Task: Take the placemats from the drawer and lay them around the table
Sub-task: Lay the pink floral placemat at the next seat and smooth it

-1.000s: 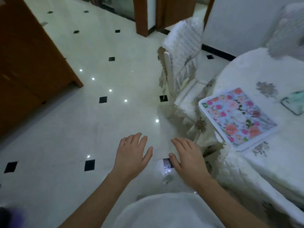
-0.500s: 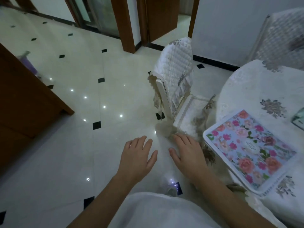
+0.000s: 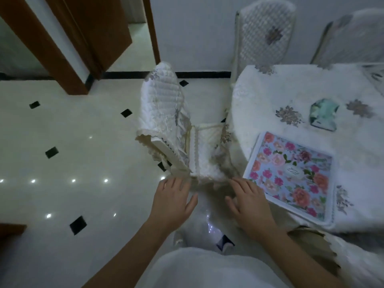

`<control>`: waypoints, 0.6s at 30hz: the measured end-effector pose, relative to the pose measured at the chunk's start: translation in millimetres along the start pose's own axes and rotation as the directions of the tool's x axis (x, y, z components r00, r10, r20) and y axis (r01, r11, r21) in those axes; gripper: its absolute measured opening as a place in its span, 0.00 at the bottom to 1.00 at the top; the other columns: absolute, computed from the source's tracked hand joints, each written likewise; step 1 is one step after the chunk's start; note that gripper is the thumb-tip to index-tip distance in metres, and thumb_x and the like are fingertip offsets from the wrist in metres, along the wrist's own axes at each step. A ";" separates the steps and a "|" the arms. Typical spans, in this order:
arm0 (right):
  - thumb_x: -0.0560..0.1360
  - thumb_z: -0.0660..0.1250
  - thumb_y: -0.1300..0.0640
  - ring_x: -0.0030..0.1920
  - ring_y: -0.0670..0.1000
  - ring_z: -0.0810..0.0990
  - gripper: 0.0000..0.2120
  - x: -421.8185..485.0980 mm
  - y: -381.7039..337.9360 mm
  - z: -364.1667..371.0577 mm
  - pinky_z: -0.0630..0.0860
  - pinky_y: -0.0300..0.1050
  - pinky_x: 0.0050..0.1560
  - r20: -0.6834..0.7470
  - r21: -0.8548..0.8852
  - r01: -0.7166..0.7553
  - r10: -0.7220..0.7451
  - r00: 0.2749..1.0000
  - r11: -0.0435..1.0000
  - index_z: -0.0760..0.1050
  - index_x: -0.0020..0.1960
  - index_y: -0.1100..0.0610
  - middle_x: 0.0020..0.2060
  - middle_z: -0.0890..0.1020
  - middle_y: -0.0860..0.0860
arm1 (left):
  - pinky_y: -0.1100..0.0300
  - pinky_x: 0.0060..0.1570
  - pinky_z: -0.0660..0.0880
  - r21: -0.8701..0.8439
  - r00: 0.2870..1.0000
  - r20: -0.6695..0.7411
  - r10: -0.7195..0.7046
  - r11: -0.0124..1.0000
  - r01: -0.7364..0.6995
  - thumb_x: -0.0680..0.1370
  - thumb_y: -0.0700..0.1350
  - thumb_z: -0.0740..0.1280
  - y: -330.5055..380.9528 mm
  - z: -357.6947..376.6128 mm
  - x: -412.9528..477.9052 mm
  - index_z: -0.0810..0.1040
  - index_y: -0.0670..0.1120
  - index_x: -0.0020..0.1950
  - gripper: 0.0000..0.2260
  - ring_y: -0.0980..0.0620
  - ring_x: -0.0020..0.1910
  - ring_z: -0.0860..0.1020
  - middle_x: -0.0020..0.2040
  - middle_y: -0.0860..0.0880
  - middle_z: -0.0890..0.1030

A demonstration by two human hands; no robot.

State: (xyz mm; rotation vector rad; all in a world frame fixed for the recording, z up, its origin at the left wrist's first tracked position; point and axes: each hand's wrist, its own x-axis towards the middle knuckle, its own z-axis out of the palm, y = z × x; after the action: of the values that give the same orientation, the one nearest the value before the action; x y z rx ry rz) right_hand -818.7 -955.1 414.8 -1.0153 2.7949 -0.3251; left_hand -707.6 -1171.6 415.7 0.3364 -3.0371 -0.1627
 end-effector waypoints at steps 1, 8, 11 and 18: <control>0.81 0.54 0.43 0.70 0.51 0.67 0.24 -3.4 4.0 -0.5 0.63 0.49 0.72 -0.006 -0.006 -0.058 0.058 0.998 0.998 0.67 0.73 0.52 0.70 0.72 0.48 | 0.49 0.54 0.74 -0.005 0.999 0.012 0.052 0.999 -0.052 0.80 0.58 0.57 -2.7 0.2 14.9 0.79 0.45 0.62 0.21 0.45 0.54 0.79 0.56 0.45 0.81; 0.79 0.63 0.46 0.66 0.55 0.74 0.21 -40.5 37.8 -9.9 0.68 0.54 0.68 -0.150 0.048 -0.424 0.426 0.892 0.905 0.74 0.68 0.56 0.65 0.78 0.52 | 0.49 0.53 0.75 -0.053 0.919 0.024 0.394 0.918 -0.393 0.80 0.58 0.56 37.1 9.6 101.2 0.79 0.45 0.62 0.22 0.44 0.54 0.79 0.58 0.45 0.81; 0.79 0.63 0.45 0.67 0.55 0.74 0.23 -50.8 62.2 -12.7 0.68 0.55 0.69 -0.164 0.059 -0.522 0.524 0.836 0.851 0.73 0.69 0.55 0.66 0.77 0.52 | 0.51 0.50 0.74 -0.060 0.856 0.026 0.517 0.855 -0.515 0.79 0.57 0.56 76.5 15.7 124.0 0.80 0.46 0.59 0.21 0.46 0.51 0.80 0.54 0.47 0.82; 0.78 0.58 0.46 0.65 0.54 0.75 0.23 -48.5 128.0 -16.3 0.70 0.53 0.67 -0.236 0.143 -0.581 0.598 0.766 0.801 0.76 0.67 0.56 0.64 0.79 0.52 | 0.51 0.50 0.76 -0.081 0.806 0.103 0.582 0.813 -0.577 0.79 0.58 0.57 150.8 28.6 165.2 0.79 0.46 0.62 0.21 0.46 0.52 0.80 0.59 0.47 0.81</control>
State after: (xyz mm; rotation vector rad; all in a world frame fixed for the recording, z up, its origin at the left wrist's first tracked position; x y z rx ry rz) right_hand -864.0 -825.6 401.4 -0.0273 3.1279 -0.4837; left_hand -903.1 -1059.2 416.1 -0.6371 -3.0767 -0.2119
